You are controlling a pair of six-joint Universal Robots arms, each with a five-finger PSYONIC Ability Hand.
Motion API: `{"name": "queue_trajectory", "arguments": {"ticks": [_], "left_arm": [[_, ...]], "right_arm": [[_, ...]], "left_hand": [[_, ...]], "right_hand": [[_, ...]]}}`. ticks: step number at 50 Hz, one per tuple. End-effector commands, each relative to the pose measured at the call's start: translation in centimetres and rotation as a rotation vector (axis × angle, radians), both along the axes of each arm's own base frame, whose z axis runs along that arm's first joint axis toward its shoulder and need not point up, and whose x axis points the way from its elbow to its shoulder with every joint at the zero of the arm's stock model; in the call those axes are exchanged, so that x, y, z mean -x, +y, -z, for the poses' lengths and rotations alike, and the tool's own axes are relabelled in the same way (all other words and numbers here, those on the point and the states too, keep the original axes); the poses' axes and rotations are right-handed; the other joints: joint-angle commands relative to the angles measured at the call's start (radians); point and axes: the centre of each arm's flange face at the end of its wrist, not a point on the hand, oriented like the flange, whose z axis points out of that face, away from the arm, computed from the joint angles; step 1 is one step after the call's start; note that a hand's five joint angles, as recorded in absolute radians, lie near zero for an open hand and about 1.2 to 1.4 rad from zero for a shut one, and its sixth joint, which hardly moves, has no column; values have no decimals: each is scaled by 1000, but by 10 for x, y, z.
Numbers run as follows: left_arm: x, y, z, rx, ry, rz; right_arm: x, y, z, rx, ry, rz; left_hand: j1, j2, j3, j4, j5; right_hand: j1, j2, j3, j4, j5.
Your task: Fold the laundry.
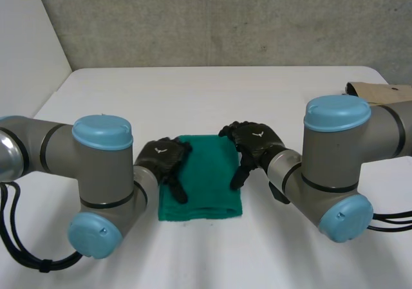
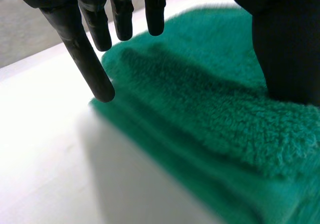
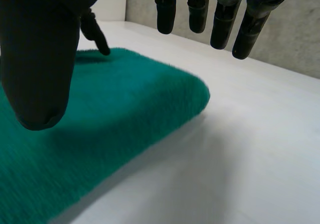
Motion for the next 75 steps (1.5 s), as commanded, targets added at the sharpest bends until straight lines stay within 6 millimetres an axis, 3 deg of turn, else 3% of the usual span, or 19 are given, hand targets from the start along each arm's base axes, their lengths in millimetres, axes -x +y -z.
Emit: {"name": "queue_trajectory", "arguments": {"ticks": [1,8,14,16,21,25,33,38,44,49,53,75], "left_arm": [[-12,7,9,39,-159,18],[-11,13,10,39,-173,32],[-11,12,3,54,-163,32],[-10,11,-11,88,-135,33],[-9,7,-48,173,-65,21],[-5,9,-82,239,16,63],[-5,8,-134,216,227,190],[-10,5,-154,111,329,239],[-12,0,-158,69,363,230],[-10,1,-153,53,357,232],[-10,3,-150,43,354,234],[-9,6,-144,29,344,233]], "right_arm": [[-10,0,18,-28,14,-37],[-18,2,46,-49,125,-82],[-15,-1,43,-32,169,-82],[-15,-2,38,-21,161,-74],[-9,2,-9,65,103,-58],[-2,9,-28,118,81,-33],[13,32,-25,122,112,13],[3,63,-9,120,124,-63],[-18,91,5,165,93,-155],[-26,97,29,143,123,-181],[-36,100,36,174,120,-210],[-51,82,62,258,162,-199]], "left_hand": [[14,13,16,-483,17],[-6,-7,-5,-504,-3],[-27,-28,-25,-524,-24],[-33,-34,-31,-530,-30],[-27,-28,-25,-524,-24],[6,5,7,-492,9],[26,25,27,-471,29],[44,43,45,-454,47],[47,46,48,-451,50],[44,43,45,-454,47],[41,40,42,-457,44],[14,13,16,-483,17]], "right_hand": [[-29,-44,-41,-59,-70],[-29,-44,-41,-59,-70],[-29,-44,-41,-59,-70],[-29,-44,-41,-59,-70],[-29,-44,-41,-59,-70],[-29,-44,-41,-59,-70],[-29,-44,-41,-59,-70],[-29,-44,-41,-59,-70],[-29,-44,-41,-59,-70],[-29,-44,-41,-59,-70],[-29,-44,-41,-59,-70],[192,177,180,162,151]]}}
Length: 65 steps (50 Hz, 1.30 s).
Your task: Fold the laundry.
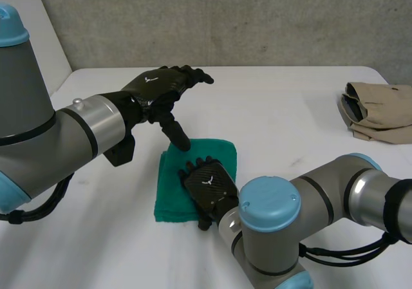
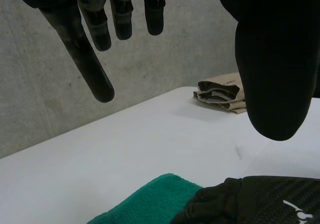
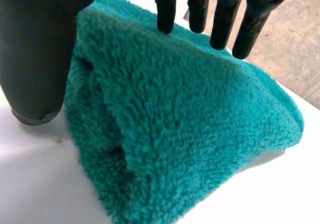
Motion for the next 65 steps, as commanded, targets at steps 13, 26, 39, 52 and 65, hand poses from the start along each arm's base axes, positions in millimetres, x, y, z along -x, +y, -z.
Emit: {"name": "queue_trajectory", "arguments": {"ticks": [13,26,39,52,65], "left_arm": [[0,0,1,-8,1,-5],[-1,1,3,-15,-1,-5],[-1,2,3,-17,1,-2],[-1,3,2,-15,4,-3],[2,5,7,-29,-5,5]], "right_arm": [[-9,-15,6,44,16,5],[-11,-33,0,70,1,40],[-10,-45,2,102,14,55],[28,-99,-15,153,61,177],[105,-153,-24,155,144,267]], "left_hand": [[21,22,20,-486,18],[6,7,5,-501,4],[0,1,-1,-507,-2],[-6,-5,-7,-512,-8],[-9,-8,-10,-515,-11]], "right_hand": [[296,281,273,268,253],[296,281,273,268,253],[750,735,727,722,707],[1187,1172,1164,1160,1144],[1187,1172,1164,1160,1144]]}}
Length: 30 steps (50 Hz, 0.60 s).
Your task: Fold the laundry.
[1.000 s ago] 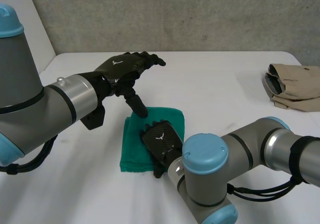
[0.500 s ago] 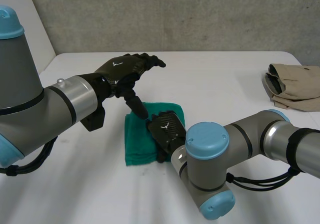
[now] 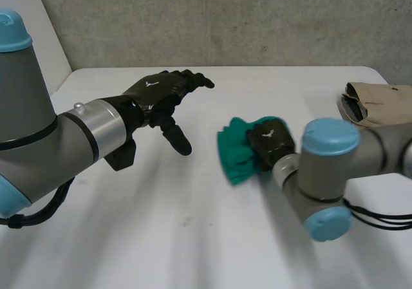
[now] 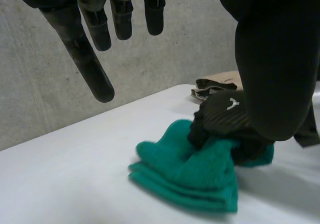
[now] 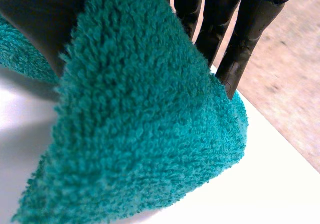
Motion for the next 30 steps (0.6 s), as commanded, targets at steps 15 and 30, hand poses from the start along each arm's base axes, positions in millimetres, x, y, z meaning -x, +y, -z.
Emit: {"name": "queue_trajectory", "arguments": {"ticks": [15,30], "left_arm": [[4,-3,16,-39,-22,6],[4,-4,18,-43,-24,5]], "right_arm": [[102,-124,-19,168,92,13],[179,-240,-130,567,-84,157]], "left_hand": [[-12,-11,-13,-518,-14],[-12,-11,-13,-518,-14]], "right_hand": [[519,241,259,226,328],[519,241,259,226,328]]}}
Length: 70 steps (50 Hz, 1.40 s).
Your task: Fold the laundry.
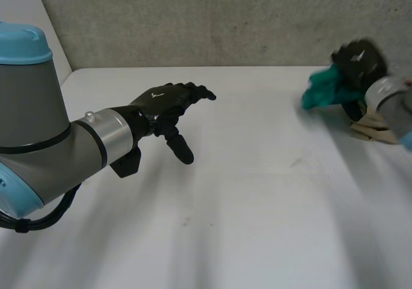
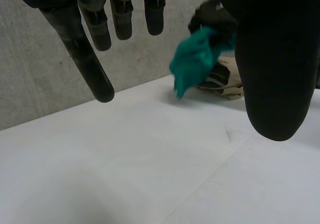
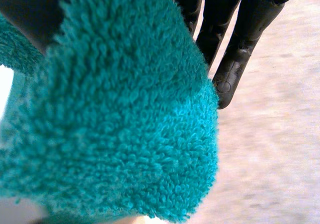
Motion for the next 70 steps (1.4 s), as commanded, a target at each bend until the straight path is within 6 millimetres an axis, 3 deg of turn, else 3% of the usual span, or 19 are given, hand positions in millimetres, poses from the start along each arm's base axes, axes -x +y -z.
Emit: {"name": "queue_trajectory", "arguments": {"ticks": [1,4,9,17,22,33,37,38,46,51,55,59,67,70], "left_arm": [[0,0,-1,1,1,-1],[0,0,-1,1,1,-1],[0,0,0,-2,0,-1],[1,-2,7,-19,-9,-1],[2,-3,12,-30,-15,0],[2,-4,16,-41,-19,-2],[2,-4,15,-38,-18,-2],[2,-4,15,-39,-17,-2],[1,-3,12,-35,-15,-2],[1,-3,12,-35,-15,-2],[1,-3,13,-38,-14,-2],[1,-3,14,-39,-17,-2],[2,-4,17,-47,-21,-2],[1,-3,19,-53,-24,-4]], "right_arm": [[64,-52,-48,179,-131,88],[80,-59,-44,175,-144,101],[111,-67,-13,84,-139,110],[138,-65,40,-64,-140,74],[146,-59,51,-129,-143,67],[142,-49,1,-104,-182,72],[128,-44,-29,-60,-206,63],[123,-42,-46,-26,-221,74],[129,-47,-128,304,-232,121],[129,-51,-131,363,-214,96],[130,-57,-114,335,-212,90],[125,-61,-78,231,-205,45],[117,-58,18,-16,-156,-40],[115,-52,36,-69,-109,-45]], "left_hand": [[-12,-11,-12,-518,-14],[-14,-13,-15,-521,-17],[-17,-16,-18,-524,-20],[-17,-16,-18,-524,-20],[-17,-16,-18,-524,-20],[-20,-19,-21,-527,-23],[-20,-19,-21,-527,-23],[-20,-19,-21,-527,-23],[-23,-22,-24,-530,-26],[-23,-22,-24,-530,-26],[-23,-22,-24,-530,-26],[-23,-22,-24,-530,-26],[-26,-25,-27,-533,-29],[-26,-25,-27,-533,-29]], "right_hand": [[505,232,252,221,328],[505,232,252,221,328],[505,232,252,221,328],[505,232,252,221,328],[505,232,252,221,328],[505,232,252,221,328],[505,232,252,221,328],[505,232,252,221,328],[505,232,252,221,328],[505,232,252,221,328],[505,232,252,221,328],[505,232,252,221,328],[505,232,252,221,328],[505,232,252,221,328]]}}
